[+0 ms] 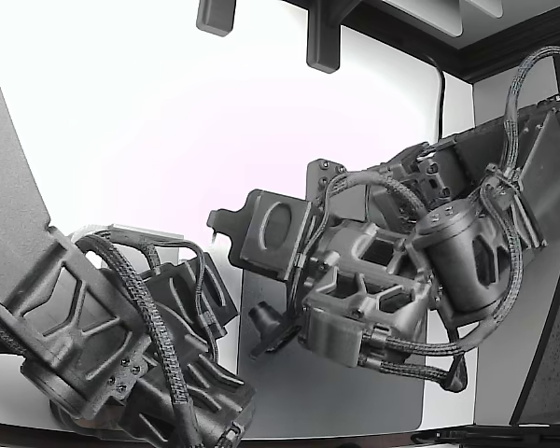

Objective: Peel off protective film from adhesive tape.

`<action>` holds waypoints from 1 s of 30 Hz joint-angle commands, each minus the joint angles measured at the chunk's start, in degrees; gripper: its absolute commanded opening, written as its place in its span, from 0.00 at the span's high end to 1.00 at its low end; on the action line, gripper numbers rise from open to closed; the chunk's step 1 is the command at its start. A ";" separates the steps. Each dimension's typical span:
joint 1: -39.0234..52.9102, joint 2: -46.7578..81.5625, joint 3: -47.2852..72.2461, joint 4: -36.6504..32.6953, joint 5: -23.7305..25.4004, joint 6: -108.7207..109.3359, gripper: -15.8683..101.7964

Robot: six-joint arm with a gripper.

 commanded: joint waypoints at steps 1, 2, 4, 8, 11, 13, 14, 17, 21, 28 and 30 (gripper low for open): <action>-2.29 3.16 -2.37 2.64 0.00 -0.09 0.66; -2.46 3.43 -3.25 4.39 0.35 0.35 0.60; -2.46 3.43 -4.57 6.59 0.00 6.24 0.33; -2.46 4.83 -6.77 9.32 0.09 14.06 0.01; -2.81 9.84 -5.19 6.24 0.26 18.98 0.01; -4.39 15.21 -2.20 1.67 -1.41 20.04 0.01; -5.98 17.93 -0.53 -0.97 -3.16 20.13 0.01; -11.69 26.63 2.99 -5.27 -9.40 21.18 0.01; -24.35 38.32 11.51 -16.26 -25.40 27.16 0.01; -34.54 50.01 21.09 -17.67 -36.30 51.50 0.02; -36.12 53.26 22.06 -14.68 -37.09 53.53 0.02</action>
